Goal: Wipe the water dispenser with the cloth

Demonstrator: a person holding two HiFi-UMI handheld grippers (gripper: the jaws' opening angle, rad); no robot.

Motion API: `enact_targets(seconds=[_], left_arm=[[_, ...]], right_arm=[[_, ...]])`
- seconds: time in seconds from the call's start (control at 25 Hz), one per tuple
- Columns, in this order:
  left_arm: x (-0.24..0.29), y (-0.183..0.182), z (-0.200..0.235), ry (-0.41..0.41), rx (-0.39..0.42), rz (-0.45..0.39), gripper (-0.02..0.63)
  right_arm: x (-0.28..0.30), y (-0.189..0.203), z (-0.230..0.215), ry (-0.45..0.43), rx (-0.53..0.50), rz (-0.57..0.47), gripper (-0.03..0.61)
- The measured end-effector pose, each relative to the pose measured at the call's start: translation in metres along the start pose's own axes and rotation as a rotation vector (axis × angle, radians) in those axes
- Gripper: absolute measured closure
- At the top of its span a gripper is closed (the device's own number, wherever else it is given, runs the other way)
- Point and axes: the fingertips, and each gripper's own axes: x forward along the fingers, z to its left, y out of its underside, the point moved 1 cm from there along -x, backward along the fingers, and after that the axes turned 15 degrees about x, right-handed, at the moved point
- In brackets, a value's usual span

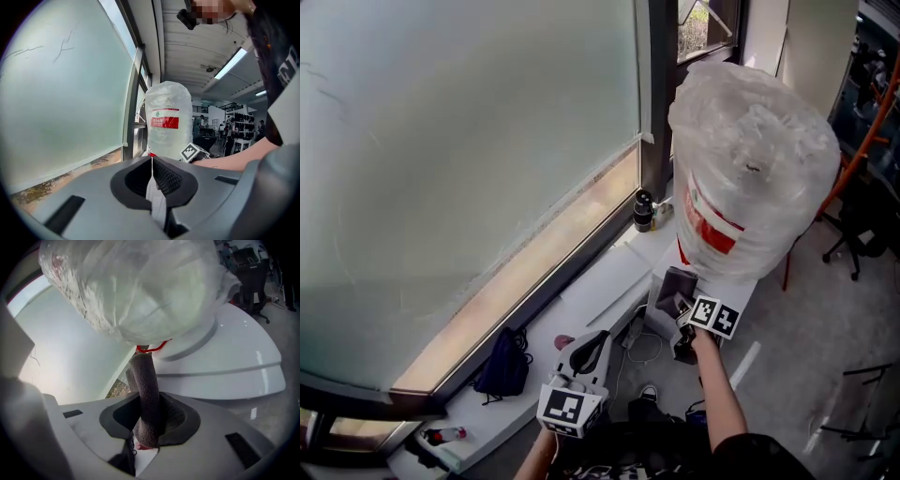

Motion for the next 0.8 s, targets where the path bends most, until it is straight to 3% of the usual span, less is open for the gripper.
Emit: enact_targets(seconds=[0.24, 0.64, 0.8], left_arm=[[0.020, -0.003, -0.031, 0.038, 0.016, -0.005, 0.592], [0.039, -0.013, -0.086, 0.175, 0.038, -0.045, 0.592], [0.028, -0.013, -0.094, 0.238, 0.032, -0.066, 0.592]], right_arm=[[-0.043, -0.014, -0.042, -0.016, 0.034, -0.016, 0.467], [-0.113, -0.028, -0.114, 0.067, 0.023, -0.081, 0.466], [-0.129, -0.026, -0.122, 0.091, -0.008, -0.116, 0.468]])
